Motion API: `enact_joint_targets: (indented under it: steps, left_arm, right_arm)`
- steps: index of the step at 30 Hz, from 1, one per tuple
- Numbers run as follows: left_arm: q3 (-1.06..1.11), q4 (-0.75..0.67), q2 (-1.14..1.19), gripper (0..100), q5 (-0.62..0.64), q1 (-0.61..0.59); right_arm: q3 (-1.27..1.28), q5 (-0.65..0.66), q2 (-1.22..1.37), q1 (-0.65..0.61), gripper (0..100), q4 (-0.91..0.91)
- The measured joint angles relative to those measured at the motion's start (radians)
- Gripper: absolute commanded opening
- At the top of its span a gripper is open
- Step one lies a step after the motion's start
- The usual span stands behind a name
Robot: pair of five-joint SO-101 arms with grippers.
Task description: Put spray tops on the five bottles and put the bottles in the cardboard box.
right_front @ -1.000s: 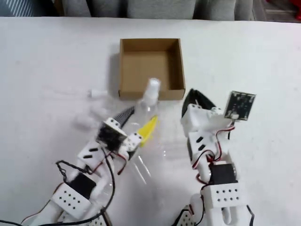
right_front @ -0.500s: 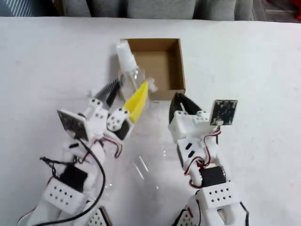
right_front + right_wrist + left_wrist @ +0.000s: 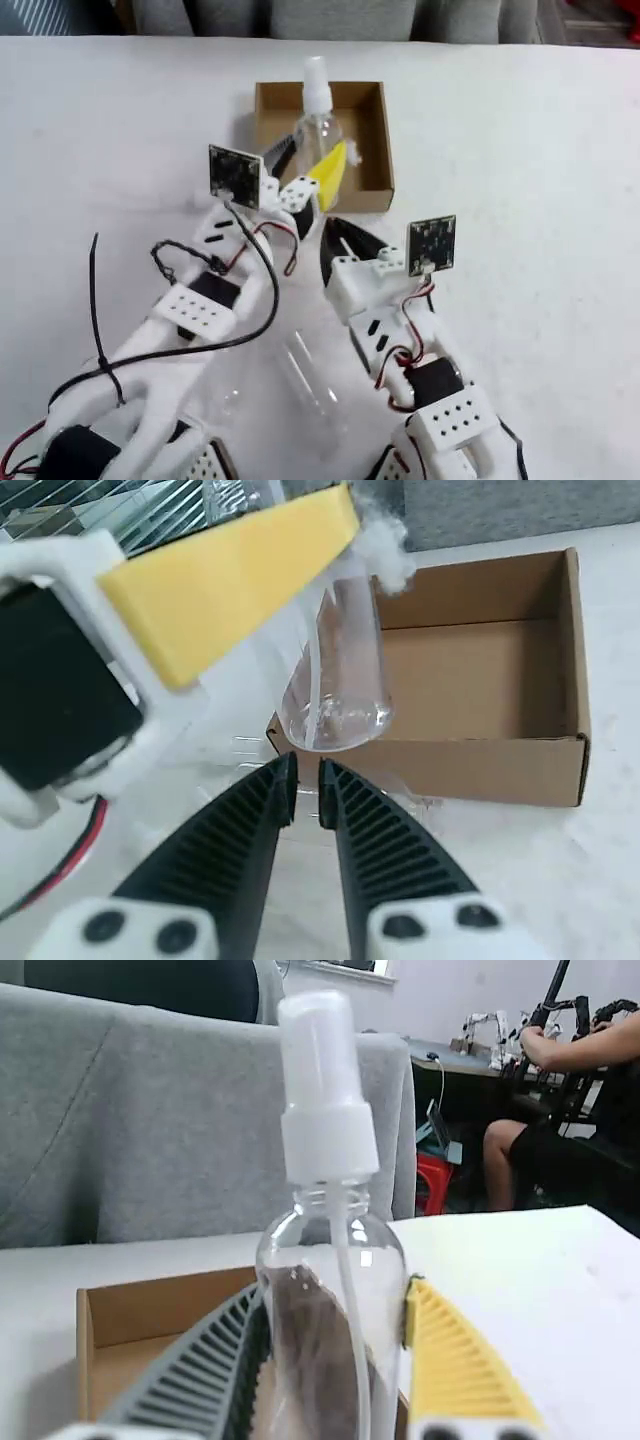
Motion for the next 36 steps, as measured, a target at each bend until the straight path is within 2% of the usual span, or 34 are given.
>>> enact_joint_targets:
  steps: [8,16,25,36]
  left_arm:
    - [-0.005,-0.008,0.005,4,0.000,0.000]
    - [-0.002,0.000,-0.034,4,0.000,0.005]
    - [0.018,0.247,-0.261,4,0.000,0.046]
    - [0.032,0.293,-0.308,4,-0.002,0.049]
  right_arm:
    - [0.006,0.000,0.000,-0.008,1.5,-0.005]
    - [0.043,0.000,0.002,-0.018,1.5,-0.092]
    - [0.043,0.000,0.002,-0.018,1.5,-0.098]
    - [0.044,0.000,0.002,-0.020,1.5,-0.098]
